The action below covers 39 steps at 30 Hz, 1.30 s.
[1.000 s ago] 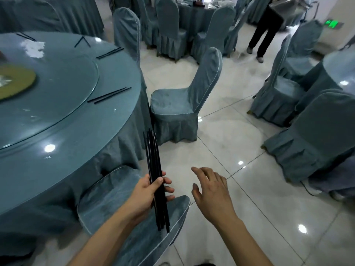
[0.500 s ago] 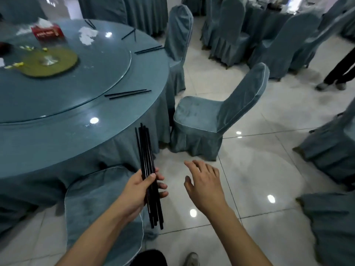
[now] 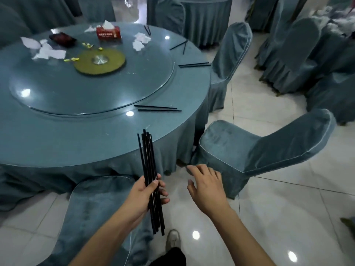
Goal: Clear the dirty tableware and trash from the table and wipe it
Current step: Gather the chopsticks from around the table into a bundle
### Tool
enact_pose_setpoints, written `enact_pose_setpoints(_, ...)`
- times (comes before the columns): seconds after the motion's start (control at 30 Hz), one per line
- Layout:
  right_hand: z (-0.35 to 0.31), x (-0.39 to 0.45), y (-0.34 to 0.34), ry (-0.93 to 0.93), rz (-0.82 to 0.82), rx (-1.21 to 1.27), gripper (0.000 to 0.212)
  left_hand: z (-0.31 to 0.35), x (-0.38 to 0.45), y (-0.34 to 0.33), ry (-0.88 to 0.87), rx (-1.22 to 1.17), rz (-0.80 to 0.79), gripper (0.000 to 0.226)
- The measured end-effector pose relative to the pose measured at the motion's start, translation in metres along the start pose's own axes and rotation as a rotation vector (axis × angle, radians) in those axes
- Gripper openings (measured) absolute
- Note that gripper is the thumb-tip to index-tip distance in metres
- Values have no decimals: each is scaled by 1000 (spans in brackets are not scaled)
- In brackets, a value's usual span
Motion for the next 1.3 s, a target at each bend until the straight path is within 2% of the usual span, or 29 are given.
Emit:
enact_pose_setpoints(0.23, 20, 94, 20, 64, -23, -14, 40, 37, 70, -14, -17, -31, 51, 19)
enact_pose_setpoints(0.4, 28, 169, 10, 114, -122, -31, 41, 62, 109, -20, -32, -60, 101, 21)
enact_pose_setpoints(0.6, 35, 301, -11, 218, -167, -67, 36, 92, 164, -26, -22, -111, 210, 22)
enact_pose_setpoints(0.83, 35, 470, -56, 351, -325, -99, 43, 132, 220, -42, 3, -162, 360, 20)
enact_pose_setpoints(0.93, 25, 524, -83, 422, -391, -106, 43, 144, 238, -48, 16, -175, 407, 29)
enact_pose_setpoints(1.03, 16, 554, -112, 471, -452, -160, 47, 147, 254, -52, 18, -210, 443, 37)
enact_pose_setpoints(1.17, 15, 569, -141, 497, -511, -226, 52, 144, 271, -55, 38, -234, 504, 36)
enact_pose_setpoints(1.3, 10, 567, -154, 396, -547, -228, 37, 141, 282, -53, 59, -250, 542, 30)
Point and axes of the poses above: each hand's wrist, its own x-axis towards the middle knuckle, its own y-axis out of the back of the hand, z = x × y, the point moved 1 cm from there along x, towards the middle knuckle, and after that the axes turned 12 degrees about x, right-handed, at the moved point
